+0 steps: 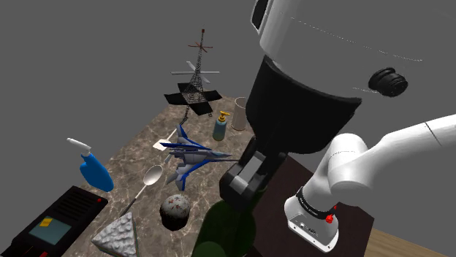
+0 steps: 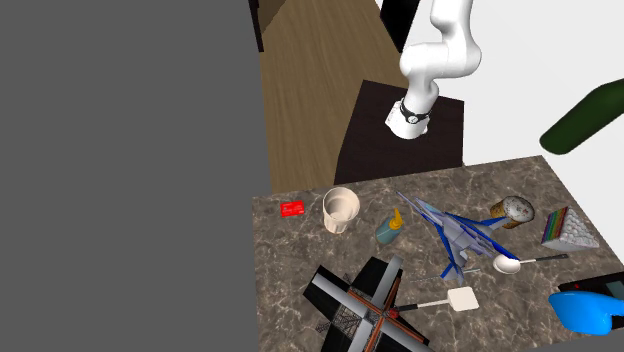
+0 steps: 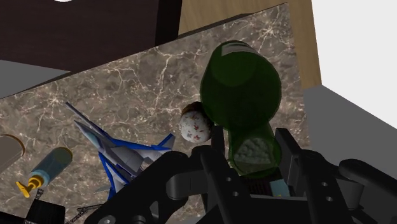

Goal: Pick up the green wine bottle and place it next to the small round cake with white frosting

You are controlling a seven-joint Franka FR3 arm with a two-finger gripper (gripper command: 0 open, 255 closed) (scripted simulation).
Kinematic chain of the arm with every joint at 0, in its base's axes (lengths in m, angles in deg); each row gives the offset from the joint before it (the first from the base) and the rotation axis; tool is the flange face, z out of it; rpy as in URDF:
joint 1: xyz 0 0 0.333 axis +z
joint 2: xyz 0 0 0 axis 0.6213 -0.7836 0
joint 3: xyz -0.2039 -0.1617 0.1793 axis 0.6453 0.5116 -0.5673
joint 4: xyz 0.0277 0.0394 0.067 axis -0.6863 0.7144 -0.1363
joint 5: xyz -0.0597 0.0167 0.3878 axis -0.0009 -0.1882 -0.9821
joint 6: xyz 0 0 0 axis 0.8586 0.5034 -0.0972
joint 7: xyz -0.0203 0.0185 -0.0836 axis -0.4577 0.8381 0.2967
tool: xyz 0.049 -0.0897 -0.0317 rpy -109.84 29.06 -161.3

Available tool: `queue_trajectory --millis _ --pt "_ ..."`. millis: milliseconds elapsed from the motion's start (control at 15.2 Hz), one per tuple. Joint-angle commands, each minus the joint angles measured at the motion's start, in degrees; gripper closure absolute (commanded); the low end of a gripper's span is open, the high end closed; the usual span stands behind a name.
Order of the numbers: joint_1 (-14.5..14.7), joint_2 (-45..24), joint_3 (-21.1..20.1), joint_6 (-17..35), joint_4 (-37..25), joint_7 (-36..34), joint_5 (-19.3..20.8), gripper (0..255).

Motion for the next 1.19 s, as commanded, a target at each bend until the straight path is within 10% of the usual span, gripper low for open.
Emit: queue_trajectory --millis 0,1122 --pt "0.3 0.8 -0.1 1.5 2.1 0.2 -0.4 255" --pt "2.1 4.1 -2.5 13.4 17.0 1.9 -3.5 255"
